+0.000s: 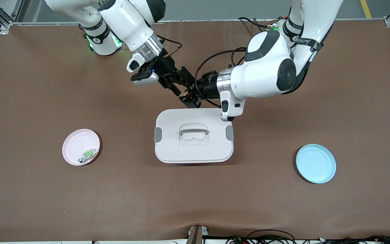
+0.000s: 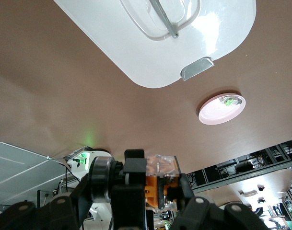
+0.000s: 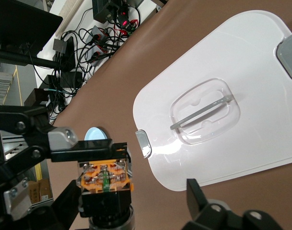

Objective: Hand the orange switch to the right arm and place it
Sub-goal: 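Close the right gripper on the orange switch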

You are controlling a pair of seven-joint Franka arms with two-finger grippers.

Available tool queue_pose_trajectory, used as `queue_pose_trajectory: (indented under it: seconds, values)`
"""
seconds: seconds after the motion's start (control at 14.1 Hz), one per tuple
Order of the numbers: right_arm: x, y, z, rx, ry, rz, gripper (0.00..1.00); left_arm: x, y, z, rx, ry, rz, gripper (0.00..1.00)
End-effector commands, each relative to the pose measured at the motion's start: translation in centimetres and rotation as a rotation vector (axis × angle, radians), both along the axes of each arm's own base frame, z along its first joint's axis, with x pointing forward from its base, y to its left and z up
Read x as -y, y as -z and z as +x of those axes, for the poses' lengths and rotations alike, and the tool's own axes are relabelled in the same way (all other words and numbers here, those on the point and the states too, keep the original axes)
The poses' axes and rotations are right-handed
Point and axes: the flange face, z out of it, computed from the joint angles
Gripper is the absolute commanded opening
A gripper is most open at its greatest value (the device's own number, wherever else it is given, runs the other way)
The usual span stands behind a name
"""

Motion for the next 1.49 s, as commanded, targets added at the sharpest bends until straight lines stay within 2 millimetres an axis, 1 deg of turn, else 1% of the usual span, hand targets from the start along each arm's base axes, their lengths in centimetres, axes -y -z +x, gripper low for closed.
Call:
queue_pose_trajectory:
  seconds: [0.0, 0.07, 0.14, 0.21, 0.28, 0.5, 0.57, 0.64, 0.71, 0.78, 0.92, 1.06, 1.13, 1.28, 1.42]
  values:
    - [-0.8, -0.2, 0.2, -0.001, 0.002, 0.007, 0.55, 0.4, -0.5, 0.1, -0.003, -0.019, -0.002, 0.00]
    - [-0.8, 0.0, 0.4, -0.005, 0.004, 0.008, 0.40, 0.4, -0.5, 0.1, -0.003, -0.019, -0.002, 0.00]
    - [-0.9, -0.1, 0.4, -0.006, 0.005, 0.011, 0.29, 0.7, -0.5, -0.2, -0.003, -0.012, -0.002, 0.00]
    - [-1.2, 0.0, 0.3, -0.012, 0.004, 0.014, 0.12, 0.9, -0.6, -0.3, 0.000, -0.009, -0.002, 0.00]
    - [-1.4, -0.2, 0.2, -0.020, 0.016, 0.026, 0.00, 0.9, -0.4, -0.3, -0.001, -0.009, 0.000, 0.00]
    - [-1.8, 0.0, 0.3, -0.041, 0.032, 0.039, 0.00, 0.9, -0.5, -0.3, 0.001, -0.009, 0.000, 0.01]
    - [-1.8, 0.0, 0.3, -0.040, 0.032, 0.040, 0.00, 0.9, -0.5, -0.3, 0.001, -0.009, 0.000, 0.09]
    - [-1.8, 0.0, 0.3, -0.040, 0.032, 0.040, 0.00, 0.9, -0.6, -0.3, 0.002, -0.009, -0.001, 0.31]
    - [-1.8, 0.0, 0.3, -0.040, 0.032, 0.040, 0.00, 0.8, -0.8, -0.3, 0.008, -0.008, 0.004, 0.59]
    - [-1.8, 0.0, 0.3, -0.039, 0.031, 0.040, 0.00, 0.6, -0.9, -0.3, 0.021, -0.006, 0.013, 1.00]
    - [-1.9, -0.2, 0.3, -0.025, 0.013, 0.020, 0.00, 0.3, -0.9, -0.2, 0.025, 0.000, 0.026, 1.00]
    - [-2.2, -0.1, 0.0, 0.010, -0.025, -0.028, 0.00, 0.0, -1.3, -0.1, 0.034, -0.003, 0.026, 1.00]
    - [-2.4, 0.0, 0.0, 0.022, -0.052, -0.065, 0.00, -0.4, -1.7, 0.1, 0.046, -0.006, 0.034, 1.00]
    - [-2.6, -0.2, 0.3, 0.065, -0.129, -0.192, 0.00, -1.1, -2.1, 0.0, 0.088, 0.019, 0.087, 1.00]
    - [-3.1, 0.3, 1.3, 0.088, -0.265, -0.375, 0.00, -3.3, -2.5, 0.4, 0.102, 0.051, 0.157, 1.00]
